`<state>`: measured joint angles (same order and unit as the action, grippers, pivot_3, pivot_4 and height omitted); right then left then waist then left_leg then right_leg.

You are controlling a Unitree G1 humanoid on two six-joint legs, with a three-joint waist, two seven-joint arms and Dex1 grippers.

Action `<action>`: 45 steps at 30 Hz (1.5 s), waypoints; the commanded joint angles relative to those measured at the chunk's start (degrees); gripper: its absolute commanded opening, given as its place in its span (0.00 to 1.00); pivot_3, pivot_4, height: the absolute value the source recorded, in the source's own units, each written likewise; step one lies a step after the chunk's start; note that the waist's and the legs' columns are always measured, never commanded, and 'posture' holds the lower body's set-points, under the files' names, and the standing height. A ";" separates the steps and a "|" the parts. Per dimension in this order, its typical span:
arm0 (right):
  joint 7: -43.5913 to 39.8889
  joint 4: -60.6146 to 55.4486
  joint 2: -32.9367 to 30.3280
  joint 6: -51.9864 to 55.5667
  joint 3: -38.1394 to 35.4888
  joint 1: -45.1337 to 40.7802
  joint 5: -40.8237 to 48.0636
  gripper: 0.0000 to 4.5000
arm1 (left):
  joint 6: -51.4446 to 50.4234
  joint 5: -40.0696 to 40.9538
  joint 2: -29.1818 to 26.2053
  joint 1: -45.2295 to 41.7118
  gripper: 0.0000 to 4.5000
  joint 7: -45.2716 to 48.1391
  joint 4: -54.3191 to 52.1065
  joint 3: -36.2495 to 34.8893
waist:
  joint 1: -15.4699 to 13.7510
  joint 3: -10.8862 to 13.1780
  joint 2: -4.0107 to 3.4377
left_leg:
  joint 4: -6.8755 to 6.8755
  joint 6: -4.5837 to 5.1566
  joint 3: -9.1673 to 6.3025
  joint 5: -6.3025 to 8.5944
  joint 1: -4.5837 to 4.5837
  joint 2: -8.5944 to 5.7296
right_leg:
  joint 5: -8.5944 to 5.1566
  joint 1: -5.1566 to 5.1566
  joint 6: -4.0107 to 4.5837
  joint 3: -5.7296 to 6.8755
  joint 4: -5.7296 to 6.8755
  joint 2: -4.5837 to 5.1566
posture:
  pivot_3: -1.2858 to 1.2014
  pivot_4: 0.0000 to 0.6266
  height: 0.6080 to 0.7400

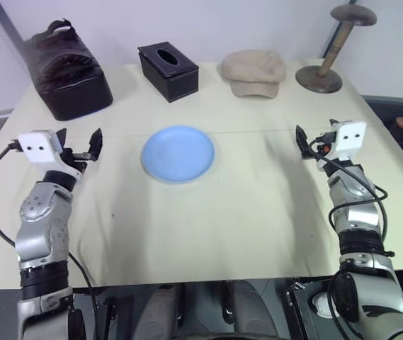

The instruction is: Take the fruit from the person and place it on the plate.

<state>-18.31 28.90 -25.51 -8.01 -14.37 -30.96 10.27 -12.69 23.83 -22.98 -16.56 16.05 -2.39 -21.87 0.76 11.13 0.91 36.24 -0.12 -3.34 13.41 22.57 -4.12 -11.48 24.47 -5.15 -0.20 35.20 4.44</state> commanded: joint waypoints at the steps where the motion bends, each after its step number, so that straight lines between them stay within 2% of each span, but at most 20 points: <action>1: 0.07 -3.14 -0.49 -0.39 -0.53 -0.28 0.33 0.99 | 0.74 0.16 -0.73 -0.90 1.00 0.02 -1.44 -0.79 | 0.00 0.00 0.00 | 0.00 0.00 0.00 0.00 0.00 0.00 | 0.00 0.00 0.00 0.00 0.00 0.00 | 0.52 0.24 1.00; 19: 0.05 -3.15 -0.11 -0.16 -0.16 -0.26 0.23 0.99 | 0.03 0.15 -1.43 -0.08 1.00 0.24 -2.27 -1.18 | 0.01 0.00 0.00 | 0.00 0.00 0.00 0.00 0.00 0.00 | 0.00 0.00 0.00 0.00 0.00 0.00 | 0.52 0.24 1.00; 22: -2.02 -4.12 0.16 1.37 0.00 -0.41 1.95 0.99 | -0.16 0.23 -1.71 0.33 1.00 0.21 -2.56 -1.29 | 0.02 0.00 0.00 | 0.00 0.00 0.00 0.00 0.00 0.00 | 0.00 0.00 0.00 0.00 0.00 0.00 | 0.52 0.24 1.00; 25: -14.60 -15.85 -0.17 13.00 2.32 1.20 13.39 0.99 | -0.59 0.31 -2.12 0.77 1.00 0.32 -3.03 -1.31 | 0.05 0.00 0.00 | 0.00 0.00 0.00 0.00 0.00 0.01 | 0.00 0.00 0.00 0.00 0.00 0.01 | 0.52 0.24 1.00; 28: -25.29 -28.73 -4.30 28.45 5.87 3.82 23.93 0.99 | -0.97 0.41 -2.68 1.48 1.00 0.84 -3.53 -1.24 | 0.07 0.01 -0.01 | 0.00 0.04 -0.02 0.02 0.00 0.07 | 0.00 0.01 0.00 0.00 0.00 -0.01 | 0.52 0.24 1.00; 33: -28.21 -33.68 -8.22 37.22 7.36 3.21 26.23 0.99 | -2.13 1.36 -5.02 3.16 1.00 3.94 -4.90 -1.25 | -0.26 -0.01 0.04 | 0.02 0.07 -0.04 0.06 0.01 0.06 | -0.07 -0.05 0.09 0.06 -0.11 0.07 | 0.52 0.24 1.00; 37: -28.04 -32.97 -8.17 37.27 7.79 1.87 24.11 0.99 | -6.96 9.25 -9.57 5.30 1.00 12.99 -9.98 -2.18 | -0.17 0.00 0.06 | 0.00 0.07 -0.04 0.07 0.08 0.06 | -0.12 -0.01 0.18 0.10 -0.15 0.10 | 0.52 0.24 1.00; 40: -27.87 -31.84 -7.29 36.62 8.42 1.22 22.84 0.99 | -8.97 11.44 -12.35 0.35 1.00 16.72 -7.93 -0.80 | -0.35 0.01 0.06 | 0.02 0.07 -0.07 0.07 0.18 0.06 | -0.12 0.07 0.18 0.13 -0.14 0.11 | 0.52 0.24 1.00; 45: -27.47 -30.90 -5.66 35.32 9.02 0.32 21.01 0.99 | -7.34 7.64 -13.58 -10.61 1.00 21.42 2.62 4.67 | -0.43 0.00 0.06 | 0.07 0.07 -0.08 0.06 0.19 0.03 | -0.08 0.03 0.11 0.19 -0.15 0.09 | 0.52 0.24 1.00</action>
<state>-45.87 -1.29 -31.36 28.68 -4.73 -29.64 31.53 -21.36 32.90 -35.91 -26.04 36.12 -1.72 -18.28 0.33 11.13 0.97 36.30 -0.04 -3.42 13.46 22.76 -4.10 -11.50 24.50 -5.16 -0.01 35.05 4.51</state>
